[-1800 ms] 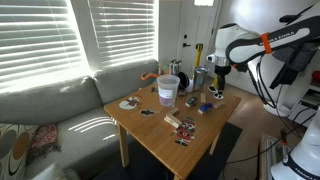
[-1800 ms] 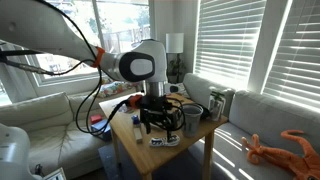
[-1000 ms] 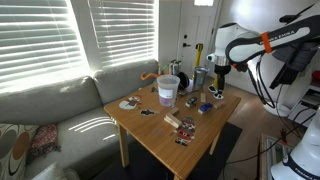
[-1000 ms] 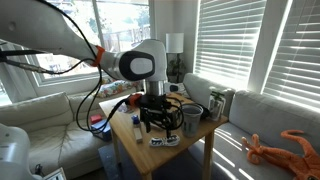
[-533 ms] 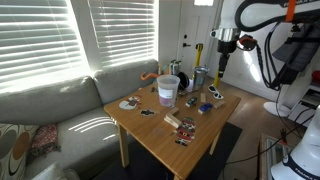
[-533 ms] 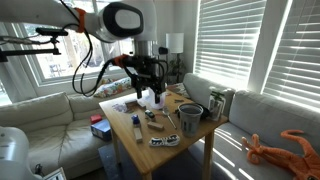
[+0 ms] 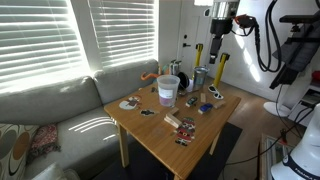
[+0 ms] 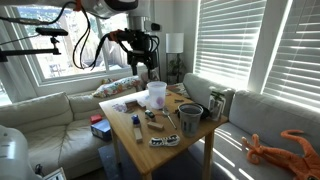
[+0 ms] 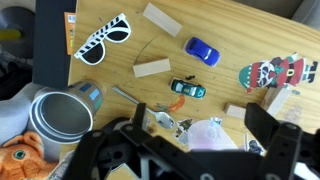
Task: Pour the contents from the clear cup into the silver cup
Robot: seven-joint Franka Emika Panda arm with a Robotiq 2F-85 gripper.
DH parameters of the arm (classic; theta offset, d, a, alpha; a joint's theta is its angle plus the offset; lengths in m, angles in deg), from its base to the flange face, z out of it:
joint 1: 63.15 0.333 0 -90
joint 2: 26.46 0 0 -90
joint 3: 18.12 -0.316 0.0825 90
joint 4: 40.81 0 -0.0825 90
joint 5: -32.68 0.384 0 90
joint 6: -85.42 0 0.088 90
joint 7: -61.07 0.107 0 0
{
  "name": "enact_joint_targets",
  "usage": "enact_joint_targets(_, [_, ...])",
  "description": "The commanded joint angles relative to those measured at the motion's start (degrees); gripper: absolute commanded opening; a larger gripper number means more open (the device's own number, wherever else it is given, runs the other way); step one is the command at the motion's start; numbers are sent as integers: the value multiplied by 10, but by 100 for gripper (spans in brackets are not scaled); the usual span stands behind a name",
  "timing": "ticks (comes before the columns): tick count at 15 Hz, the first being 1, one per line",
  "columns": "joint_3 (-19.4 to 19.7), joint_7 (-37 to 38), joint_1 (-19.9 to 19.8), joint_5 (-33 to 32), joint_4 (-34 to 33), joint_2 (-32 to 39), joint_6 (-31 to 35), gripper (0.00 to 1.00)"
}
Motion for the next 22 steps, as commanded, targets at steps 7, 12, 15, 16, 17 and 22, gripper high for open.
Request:
enact_joint_targets(7, [-12, 64, 8, 60, -31, 38, 54, 100])
enact_joint_targets(12, [-41, 103, 26, 94, -68, 97, 93, 100])
enact_joint_targets(15, [-56, 114, 34, 87, -94, 137, 113, 100])
enact_joint_targets(16, [-59, 118, 35, 85, -102, 150, 120, 100])
enact_joint_targets(17, [-61, 118, 37, 84, -108, 160, 130, 100])
enact_joint_targets(22, [-70, 115, 41, 84, -121, 207, 154, 100])
